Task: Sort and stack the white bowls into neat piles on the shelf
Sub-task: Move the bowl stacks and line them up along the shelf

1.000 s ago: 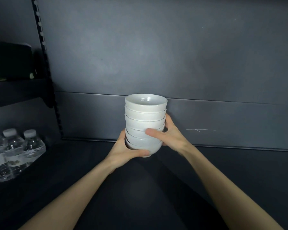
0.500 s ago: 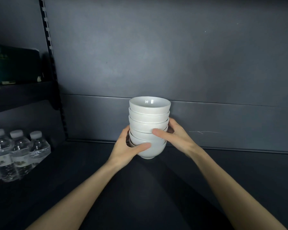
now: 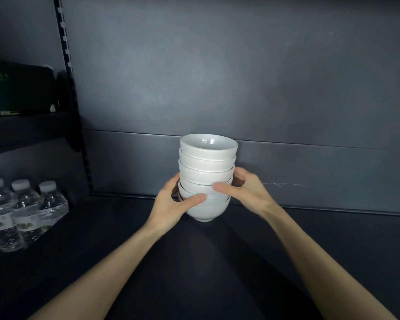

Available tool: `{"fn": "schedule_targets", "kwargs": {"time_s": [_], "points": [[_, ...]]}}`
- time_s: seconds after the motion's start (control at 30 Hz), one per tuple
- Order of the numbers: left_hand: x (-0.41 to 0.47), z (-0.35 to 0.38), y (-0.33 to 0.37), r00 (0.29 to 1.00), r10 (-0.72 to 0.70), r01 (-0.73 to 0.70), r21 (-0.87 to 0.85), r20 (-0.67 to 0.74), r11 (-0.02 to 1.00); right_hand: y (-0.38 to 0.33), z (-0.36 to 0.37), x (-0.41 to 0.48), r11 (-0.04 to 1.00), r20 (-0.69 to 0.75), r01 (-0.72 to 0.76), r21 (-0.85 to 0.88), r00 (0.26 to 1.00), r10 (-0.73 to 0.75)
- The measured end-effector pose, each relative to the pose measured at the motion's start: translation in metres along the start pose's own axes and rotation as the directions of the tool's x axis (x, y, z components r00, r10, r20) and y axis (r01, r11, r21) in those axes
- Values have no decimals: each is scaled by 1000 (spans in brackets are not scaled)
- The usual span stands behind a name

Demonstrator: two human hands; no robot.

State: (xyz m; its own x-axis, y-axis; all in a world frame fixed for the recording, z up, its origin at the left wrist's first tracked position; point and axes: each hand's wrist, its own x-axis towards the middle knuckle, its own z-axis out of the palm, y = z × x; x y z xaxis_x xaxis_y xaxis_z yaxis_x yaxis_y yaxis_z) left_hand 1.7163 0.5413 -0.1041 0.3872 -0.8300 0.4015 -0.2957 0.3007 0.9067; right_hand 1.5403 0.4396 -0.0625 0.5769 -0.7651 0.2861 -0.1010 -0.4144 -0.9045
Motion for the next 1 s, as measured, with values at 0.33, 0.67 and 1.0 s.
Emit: {"fn": "schedule_targets", "kwargs": {"time_s": [0.33,0.67,1.0], "points": [[0,-1,0,1000,-16,16,-2,7,1000,-1,-2,2,999,13,3,-43,1000,-2],[2,3,8,999,32,-32,-38,-12,999,-35,-7,3,995,-19,96,20,995,-96],[5,2,6,998,67,-67,-71,4,995,-46,-10,13,993,-38,104,-51,994,-106]]}}
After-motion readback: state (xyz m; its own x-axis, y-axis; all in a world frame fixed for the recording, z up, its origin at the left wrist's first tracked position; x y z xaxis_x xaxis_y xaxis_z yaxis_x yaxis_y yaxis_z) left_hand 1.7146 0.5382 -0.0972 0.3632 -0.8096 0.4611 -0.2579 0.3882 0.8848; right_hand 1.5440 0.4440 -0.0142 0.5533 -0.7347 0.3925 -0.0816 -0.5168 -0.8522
